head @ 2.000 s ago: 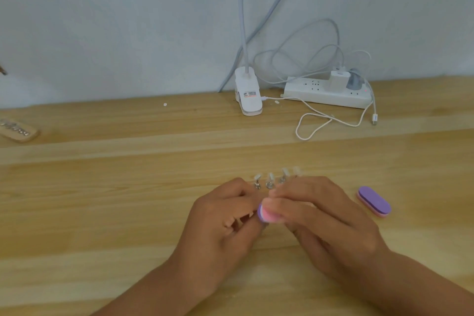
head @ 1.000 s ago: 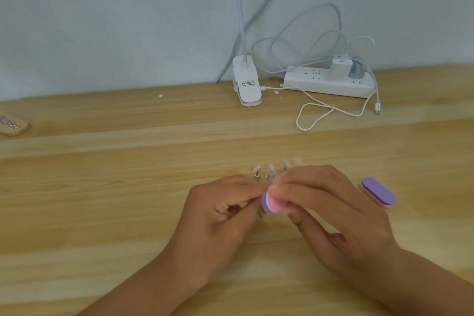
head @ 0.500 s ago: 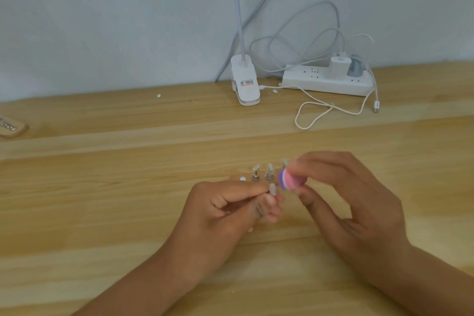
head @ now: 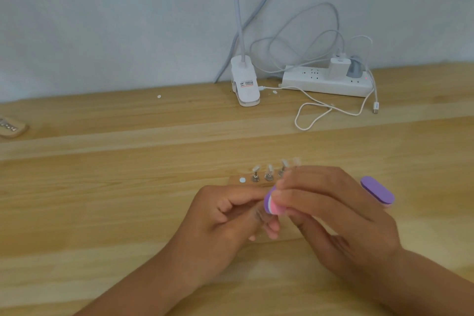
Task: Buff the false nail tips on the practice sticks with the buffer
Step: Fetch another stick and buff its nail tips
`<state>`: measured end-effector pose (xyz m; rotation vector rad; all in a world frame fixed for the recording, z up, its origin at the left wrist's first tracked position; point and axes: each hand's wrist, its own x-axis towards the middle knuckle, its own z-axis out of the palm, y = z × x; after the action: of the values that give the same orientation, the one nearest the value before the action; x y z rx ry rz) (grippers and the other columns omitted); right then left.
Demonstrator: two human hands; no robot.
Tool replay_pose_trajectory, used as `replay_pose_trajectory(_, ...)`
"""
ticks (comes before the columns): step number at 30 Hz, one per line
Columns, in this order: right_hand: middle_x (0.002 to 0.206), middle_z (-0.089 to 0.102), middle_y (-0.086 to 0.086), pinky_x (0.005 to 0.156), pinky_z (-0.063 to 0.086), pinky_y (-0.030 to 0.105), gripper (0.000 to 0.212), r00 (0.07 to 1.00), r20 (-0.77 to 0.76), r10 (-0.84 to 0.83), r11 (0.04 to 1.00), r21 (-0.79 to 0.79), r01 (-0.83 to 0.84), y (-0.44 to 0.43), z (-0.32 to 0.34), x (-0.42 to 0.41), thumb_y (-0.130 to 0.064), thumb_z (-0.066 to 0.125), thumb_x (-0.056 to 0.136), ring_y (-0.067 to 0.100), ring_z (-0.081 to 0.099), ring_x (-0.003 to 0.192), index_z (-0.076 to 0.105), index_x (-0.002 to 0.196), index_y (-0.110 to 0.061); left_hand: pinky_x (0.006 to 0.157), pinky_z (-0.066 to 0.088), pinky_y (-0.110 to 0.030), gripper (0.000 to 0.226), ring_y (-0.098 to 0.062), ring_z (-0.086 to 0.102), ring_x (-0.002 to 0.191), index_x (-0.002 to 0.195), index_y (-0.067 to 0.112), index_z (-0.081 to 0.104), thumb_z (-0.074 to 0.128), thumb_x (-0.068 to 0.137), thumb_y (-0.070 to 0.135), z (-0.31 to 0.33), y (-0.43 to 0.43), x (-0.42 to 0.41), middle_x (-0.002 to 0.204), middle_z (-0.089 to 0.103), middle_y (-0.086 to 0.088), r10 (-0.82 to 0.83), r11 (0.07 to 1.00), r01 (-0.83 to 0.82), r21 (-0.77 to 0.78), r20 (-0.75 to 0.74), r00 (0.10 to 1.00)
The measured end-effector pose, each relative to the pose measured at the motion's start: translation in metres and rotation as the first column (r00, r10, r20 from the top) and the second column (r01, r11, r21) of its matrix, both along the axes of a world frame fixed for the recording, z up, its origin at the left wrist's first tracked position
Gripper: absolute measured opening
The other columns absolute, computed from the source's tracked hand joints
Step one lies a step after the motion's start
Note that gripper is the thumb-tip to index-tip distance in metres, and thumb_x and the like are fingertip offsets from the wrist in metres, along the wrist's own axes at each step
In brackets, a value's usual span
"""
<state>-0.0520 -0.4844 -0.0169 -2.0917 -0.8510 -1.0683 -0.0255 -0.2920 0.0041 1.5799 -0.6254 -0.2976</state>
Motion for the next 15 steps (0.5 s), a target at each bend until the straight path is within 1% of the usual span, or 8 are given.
replay_pose_trajectory(1,0.109,0.068,0.007,0.092,0.05,0.028,0.031,1.0,0.0,-0.005,1.0,-0.012,0.005,0.0002,-0.0001,-0.0002,0.009,0.071,0.081,0.019,0.064,0.105,0.069,0.109,-0.005,0.058,0.048,-0.02,0.019,-0.015,0.07,0.067,0.09,0.018,0.076,0.06,0.09,0.028,0.0002,0.0001,0.0,0.072,0.071,-0.005,-0.003,1.0,0.003,-0.005,-0.004,1.0)
replay_pose_trajectory(3,0.106,0.068,0.007,0.092,0.05,0.026,0.023,0.998,-0.01,-0.061,0.998,-0.025,0.061,-0.0029,0.0007,0.0025,0.006,0.07,0.085,0.018,0.065,0.101,0.072,0.105,-0.003,0.058,0.048,-0.022,0.022,-0.017,0.07,0.068,0.09,0.016,0.075,0.059,0.089,0.03,-0.0009,0.0014,0.0014,0.073,0.071,-0.004,0.014,1.0,-0.014,0.014,-0.012,1.0)
replay_pose_trajectory(5,0.103,0.069,0.007,0.092,0.05,0.025,0.017,0.991,-0.025,-0.13,0.992,0.005,0.13,-0.0076,0.0033,0.006,0.002,0.069,0.089,0.018,0.065,0.098,0.072,0.104,-0.005,0.056,0.049,-0.027,0.02,-0.02,0.071,0.07,0.09,0.015,0.072,0.057,0.091,0.028,-0.0023,0.0021,0.0029,0.075,0.07,-0.003,0.029,0.999,-0.029,0.027,-0.009,1.0)
replay_pose_trajectory(8,0.102,0.069,0.008,0.091,0.051,0.027,0.022,0.987,-0.017,-0.161,0.986,0.047,0.162,-0.007,0.0055,0.0048,0.0,0.069,0.089,0.02,0.066,0.097,0.067,0.109,-0.009,0.051,0.048,-0.031,0.021,-0.019,0.069,0.07,0.09,0.017,0.069,0.048,0.093,0.016,-0.0043,-0.0003,0.003,0.076,0.065,0.0,0.042,0.999,-0.041,0.036,-0.016,0.999)
replay_pose_trajectory(10,0.104,0.069,0.007,0.093,0.05,0.026,0.021,0.992,0.0,-0.129,0.991,0.024,0.129,-0.0015,0.0031,0.0018,0.0,0.069,0.089,0.019,0.065,0.099,0.068,0.109,-0.008,0.051,0.046,-0.026,0.023,-0.014,0.066,0.067,0.088,0.018,0.067,0.045,0.094,0.015,-0.0053,-0.0025,0.0014,0.076,0.064,0.003,0.045,0.996,-0.047,0.072,0.023,0.999)
replay_pose_trajectory(12,0.105,0.069,0.008,0.092,0.05,0.028,0.021,0.995,0.005,-0.096,0.995,-0.021,0.096,0.001,0.0003,0.0021,0.005,0.07,0.087,0.019,0.064,0.101,0.073,0.106,-0.005,0.054,0.043,-0.015,0.022,-0.008,0.062,0.061,0.086,0.018,0.065,0.045,0.096,0.016,-0.006,-0.004,-0.0011,0.074,0.063,0.006,0.036,0.992,-0.047,0.121,0.09,0.995)
replay_pose_trajectory(13,0.105,0.069,0.009,0.091,0.05,0.03,0.022,0.996,0.005,-0.092,0.995,-0.042,0.092,0.0003,-0.0005,0.0034,0.006,0.07,0.086,0.02,0.064,0.101,0.074,0.105,-0.003,0.054,0.042,-0.011,0.021,-0.008,0.061,0.059,0.086,0.018,0.064,0.045,0.097,0.017,-0.0061,-0.0046,-0.0024,0.074,0.062,0.006,0.034,0.989,-0.051,0.14,0.116,0.993)
replay_pose_trajectory(15,0.105,0.069,0.009,0.088,0.051,0.032,0.021,0.994,0.007,-0.11,0.992,-0.062,0.11,-0.0027,0.0,0.0055,0.007,0.071,0.085,0.02,0.064,0.1,0.075,0.103,-0.001,0.053,0.039,-0.009,0.021,-0.009,0.061,0.056,0.087,0.021,0.063,0.045,0.097,0.019,-0.0053,-0.0055,-0.0042,0.072,0.061,0.007,0.045,0.985,-0.068,0.157,0.144,0.989)
